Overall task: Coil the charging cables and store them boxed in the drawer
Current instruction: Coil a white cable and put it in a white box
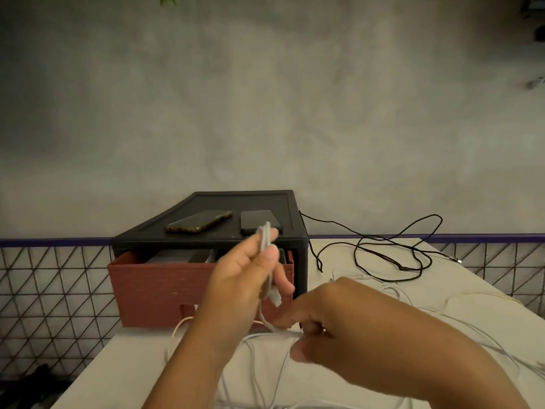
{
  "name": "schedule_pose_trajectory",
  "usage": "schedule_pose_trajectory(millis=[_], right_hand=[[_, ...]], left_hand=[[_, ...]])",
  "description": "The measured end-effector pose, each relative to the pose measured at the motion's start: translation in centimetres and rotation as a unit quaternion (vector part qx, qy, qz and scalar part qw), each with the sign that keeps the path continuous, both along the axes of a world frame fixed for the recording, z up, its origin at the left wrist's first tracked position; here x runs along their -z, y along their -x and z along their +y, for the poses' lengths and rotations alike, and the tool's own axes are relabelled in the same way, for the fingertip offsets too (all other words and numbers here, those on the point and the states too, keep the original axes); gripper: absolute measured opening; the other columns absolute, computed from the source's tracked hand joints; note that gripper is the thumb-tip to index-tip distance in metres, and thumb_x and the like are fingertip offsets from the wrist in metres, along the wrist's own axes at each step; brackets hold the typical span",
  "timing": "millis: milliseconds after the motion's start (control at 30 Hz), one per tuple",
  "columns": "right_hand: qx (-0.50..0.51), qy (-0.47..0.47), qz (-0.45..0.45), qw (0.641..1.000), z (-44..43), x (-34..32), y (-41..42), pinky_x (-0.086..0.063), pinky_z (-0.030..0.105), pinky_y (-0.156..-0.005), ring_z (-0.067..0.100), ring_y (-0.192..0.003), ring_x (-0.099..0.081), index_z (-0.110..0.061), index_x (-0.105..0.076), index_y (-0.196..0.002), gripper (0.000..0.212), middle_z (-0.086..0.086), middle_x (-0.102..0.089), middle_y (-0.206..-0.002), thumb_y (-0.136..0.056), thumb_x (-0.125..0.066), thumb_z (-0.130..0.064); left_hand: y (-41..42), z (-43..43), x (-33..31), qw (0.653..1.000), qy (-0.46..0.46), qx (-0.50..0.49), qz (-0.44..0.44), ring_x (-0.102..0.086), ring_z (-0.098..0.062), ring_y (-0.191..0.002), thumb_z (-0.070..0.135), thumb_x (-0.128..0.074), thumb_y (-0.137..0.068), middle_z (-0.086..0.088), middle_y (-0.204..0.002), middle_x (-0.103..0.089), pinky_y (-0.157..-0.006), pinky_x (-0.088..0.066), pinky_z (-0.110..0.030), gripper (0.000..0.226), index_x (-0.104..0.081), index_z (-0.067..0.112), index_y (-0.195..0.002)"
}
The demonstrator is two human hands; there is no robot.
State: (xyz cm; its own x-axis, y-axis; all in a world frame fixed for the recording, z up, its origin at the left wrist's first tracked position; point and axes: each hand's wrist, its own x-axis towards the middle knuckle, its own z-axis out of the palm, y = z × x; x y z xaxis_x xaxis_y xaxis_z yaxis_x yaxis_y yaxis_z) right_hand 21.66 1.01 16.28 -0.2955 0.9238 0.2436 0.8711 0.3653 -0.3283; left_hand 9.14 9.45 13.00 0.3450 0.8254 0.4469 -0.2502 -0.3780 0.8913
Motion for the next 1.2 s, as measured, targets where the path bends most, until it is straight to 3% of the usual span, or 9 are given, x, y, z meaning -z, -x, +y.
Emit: schedule_pose_trajectory(millis=[167,300,433,500,633,800,900,1067,1200], right_hand=[[0.033,-0.097,0.112,0.988,-0.1,-0.7,-0.7,-0.043,0.012,-0.057,-0.005,-0.064,-0.058,-0.025,-0.070,-0.077,0.009,-0.022,-0.062,-0.061,-0.082,-0.067,-0.019],[0.069,-0.181,0.184,0.964,0.2,-0.6,-1.5,-0.042,0.014,-0.053,0.001,-0.060,-0.057,-0.030,-0.065,-0.064,0.014,-0.020,-0.062,-0.061,-0.075,-0.073,-0.026],[0.101,-0.246,0.224,0.938,0.1,-0.8,-2.7,-0.037,0.011,-0.049,0.003,-0.054,-0.052,-0.034,-0.063,-0.063,0.017,-0.020,-0.056,-0.053,-0.075,-0.072,-0.025],[0.120,-0.262,0.231,0.929,0.2,-0.7,-3.3,-0.040,0.017,-0.052,0.011,-0.058,-0.052,-0.037,-0.062,-0.062,0.021,-0.014,-0.061,-0.062,-0.076,-0.071,-0.025],[0.149,-0.238,0.207,0.937,0.8,-0.3,-3.9,-0.043,0.018,-0.060,0.008,-0.070,-0.056,-0.044,-0.055,-0.062,0.031,-0.011,-0.064,-0.068,-0.081,-0.067,-0.023],[0.230,-0.135,0.127,0.956,1.4,0.4,-4.6,-0.038,0.016,-0.050,0.007,-0.054,-0.054,-0.027,-0.062,-0.070,0.019,-0.008,-0.061,-0.062,-0.085,-0.062,-0.037],[0.224,-0.103,0.124,0.961,1.8,0.9,-4.7,-0.040,0.013,-0.052,0.004,-0.054,-0.058,-0.028,-0.061,-0.070,0.019,-0.011,-0.064,-0.065,-0.087,-0.060,-0.035],[0.207,-0.150,0.275,0.927,2.6,0.9,-3.8,-0.040,0.009,-0.046,-0.003,-0.049,-0.057,-0.028,-0.057,-0.064,0.024,-0.012,-0.058,-0.054,-0.087,-0.063,-0.020],[0.164,-0.145,0.443,0.870,3.0,0.9,-3.0,-0.051,0.015,-0.053,0.004,-0.052,-0.061,-0.016,-0.063,-0.071,0.018,-0.002,-0.063,-0.059,-0.088,-0.061,-0.010]], left_hand=[[-0.2,-0.2,0.1,0.991,0.031,0.108,0.075,-0.054,-0.010,-0.047,0.032,-0.051,-0.078,-0.001,-0.053,-0.059,-0.050,-0.045,-0.020,0.023,-0.066,0.022,-0.091],[0.0,-0.3,0.2,0.984,0.036,0.162,0.071,-0.038,-0.011,-0.042,0.046,-0.049,-0.084,0.004,-0.044,-0.038,-0.064,-0.044,-0.026,0.036,-0.062,0.020,-0.062],[0.4,-0.3,0.0,0.981,0.032,0.189,0.043,-0.031,-0.007,-0.041,0.049,-0.062,-0.073,0.007,-0.044,-0.030,-0.063,-0.044,-0.025,0.036,-0.075,0.018,-0.086],[0.6,-0.2,0.0,0.983,0.006,0.178,0.050,-0.032,-0.004,-0.040,0.044,-0.062,-0.070,0.009,-0.042,-0.033,-0.060,-0.045,-0.023,0.027,-0.074,0.023,-0.082],[0.6,-0.2,0.0,0.988,0.037,0.151,-0.014,-0.029,-0.004,-0.036,0.031,-0.054,-0.076,0.008,-0.041,-0.029,-0.052,-0.043,-0.021,0.023,-0.073,0.020,-0.070],[0.9,-0.1,-0.7,0.974,0.122,0.146,-0.126,-0.022,-0.004,-0.031,0.027,-0.067,-0.074,0.009,-0.039,-0.024,-0.041,-0.039,-0.020,0.020,-0.068,0.012,-0.061],[1.0,0.2,-0.8,0.961,0.166,0.149,-0.162,-0.020,-0.003,-0.030,0.033,-0.056,-0.074,0.009,-0.037,-0.021,-0.038,-0.036,-0.020,0.028,-0.065,0.012,-0.057],[0.9,0.8,-0.3,0.922,0.215,0.238,-0.218,-0.026,-0.003,-0.027,0.032,-0.089,-0.044,0.009,-0.034,-0.025,-0.038,-0.039,-0.021,0.038,-0.063,0.011,-0.061],[0.1,0.1,-0.6,0.909,0.262,0.230,-0.229,-0.023,-0.004,-0.026,0.038,-0.071,-0.064,0.008,-0.033,-0.022,-0.037,-0.035,-0.019,0.031,-0.058,0.011,-0.057]])
